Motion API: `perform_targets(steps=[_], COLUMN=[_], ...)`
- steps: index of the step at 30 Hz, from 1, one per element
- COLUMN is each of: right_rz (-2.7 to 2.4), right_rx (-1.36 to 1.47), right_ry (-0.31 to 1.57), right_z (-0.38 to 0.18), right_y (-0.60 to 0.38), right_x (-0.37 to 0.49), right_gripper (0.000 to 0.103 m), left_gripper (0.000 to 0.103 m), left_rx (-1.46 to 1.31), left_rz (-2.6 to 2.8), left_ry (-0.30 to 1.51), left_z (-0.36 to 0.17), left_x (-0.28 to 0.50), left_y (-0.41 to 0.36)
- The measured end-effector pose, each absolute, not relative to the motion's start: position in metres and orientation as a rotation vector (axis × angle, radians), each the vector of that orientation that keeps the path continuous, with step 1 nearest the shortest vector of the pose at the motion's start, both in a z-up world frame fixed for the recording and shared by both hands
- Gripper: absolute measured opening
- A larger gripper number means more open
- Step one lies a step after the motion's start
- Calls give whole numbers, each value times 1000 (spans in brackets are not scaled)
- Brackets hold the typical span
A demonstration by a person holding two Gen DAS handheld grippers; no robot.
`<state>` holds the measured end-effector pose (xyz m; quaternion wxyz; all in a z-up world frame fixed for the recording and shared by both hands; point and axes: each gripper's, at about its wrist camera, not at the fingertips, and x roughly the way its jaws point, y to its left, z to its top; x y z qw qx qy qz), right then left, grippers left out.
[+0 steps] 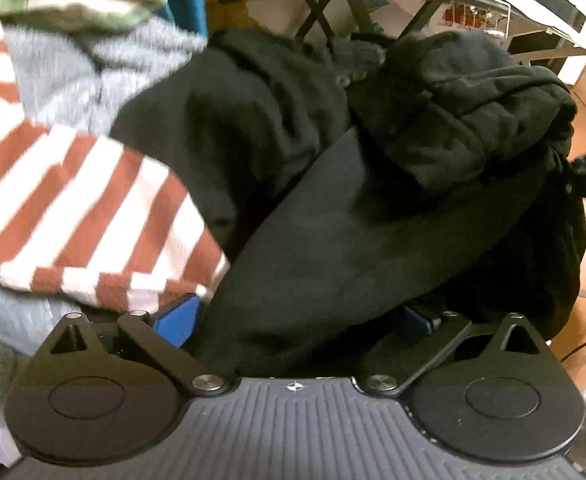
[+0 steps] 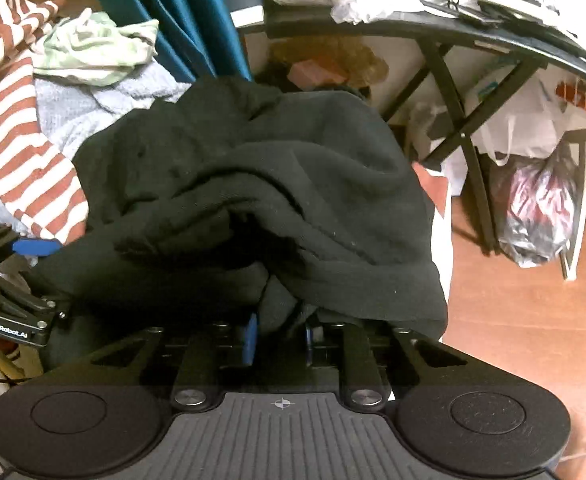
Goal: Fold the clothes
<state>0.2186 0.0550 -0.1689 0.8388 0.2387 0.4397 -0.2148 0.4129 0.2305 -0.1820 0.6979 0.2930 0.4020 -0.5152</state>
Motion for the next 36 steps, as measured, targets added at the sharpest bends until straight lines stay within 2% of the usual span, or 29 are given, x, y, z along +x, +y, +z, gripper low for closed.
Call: perform_targets(steps=[2,5,8,10,11,13,15,17,20,22,27,36], right_rz=[-469,-490,-492,-488,-491,-502,-514,-515,-501,-491,-431,-252], right_rx=[520,522,488,456,450,462,500,529,561,581,640,554], right_ry=[948,990,1022,1050,1054,1063,1063,1049,1009,982,810,466], right_z=[-174,-185,-193,-199,-202,-209,-216,-215,-200,-190,-141,-21], right_y=[56,55,57,63,64,64,60,58,56,55,56,63], right_x=[217,214,212,212,212,212,211,211,212,212,211,256], right_gripper=[21,34,43,52,54,58,58,55,36,20,15,14], left_gripper=[101,100,89,45,39,22,20,19,17,14,13,13], left_rx=[655,678,702,720,720,702,662,574,390,316,97,-137], left_rz=[-1158,-1174,-1178,-1177,-1183,-1202,-1217,-1227,-1238,-1257,-1287,-1295], left_ry=[857,887,907,900,900,907,923,956,995,960,828,490], left_z=[-179,-185,-190,-190,-188,-181,-175,-164,-141,-123,-70,36], left_x=[410,411,412,410,409,408,410,417,432,436,445,482], left_y=[228,219,213,210,209,206,203,208,219,227,251,290])
